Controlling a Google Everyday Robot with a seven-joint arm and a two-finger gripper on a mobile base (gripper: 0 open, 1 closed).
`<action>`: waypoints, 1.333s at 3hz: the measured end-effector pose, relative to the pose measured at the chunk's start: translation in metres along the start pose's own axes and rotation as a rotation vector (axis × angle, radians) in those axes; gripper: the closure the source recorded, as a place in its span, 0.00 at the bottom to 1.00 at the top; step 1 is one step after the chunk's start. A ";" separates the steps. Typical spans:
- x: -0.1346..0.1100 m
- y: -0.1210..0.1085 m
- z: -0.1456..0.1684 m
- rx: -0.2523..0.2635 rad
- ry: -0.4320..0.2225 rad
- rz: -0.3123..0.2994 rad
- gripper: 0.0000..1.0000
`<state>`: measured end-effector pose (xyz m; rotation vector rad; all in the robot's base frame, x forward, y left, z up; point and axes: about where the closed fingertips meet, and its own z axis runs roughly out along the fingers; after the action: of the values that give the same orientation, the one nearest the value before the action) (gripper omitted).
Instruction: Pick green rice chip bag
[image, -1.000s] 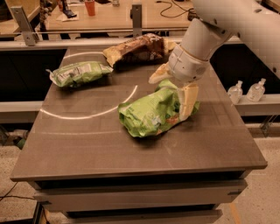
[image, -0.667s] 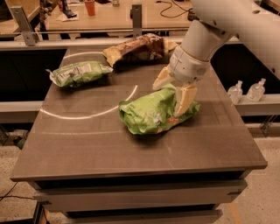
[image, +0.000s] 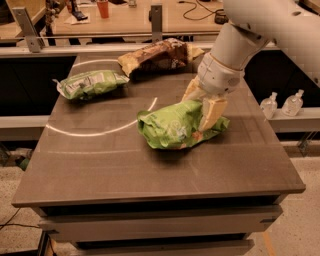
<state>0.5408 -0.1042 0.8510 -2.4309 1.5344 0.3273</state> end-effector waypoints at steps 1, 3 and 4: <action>-0.005 0.002 -0.024 0.044 -0.057 0.057 1.00; -0.033 0.002 -0.083 0.145 -0.377 0.082 1.00; -0.047 0.002 -0.102 0.174 -0.529 0.067 1.00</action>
Offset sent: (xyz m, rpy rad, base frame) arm -0.0238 -0.0084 0.1170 0.4567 0.0969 -0.1284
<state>0.5253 -0.0980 0.9623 -1.9507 1.3390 0.7460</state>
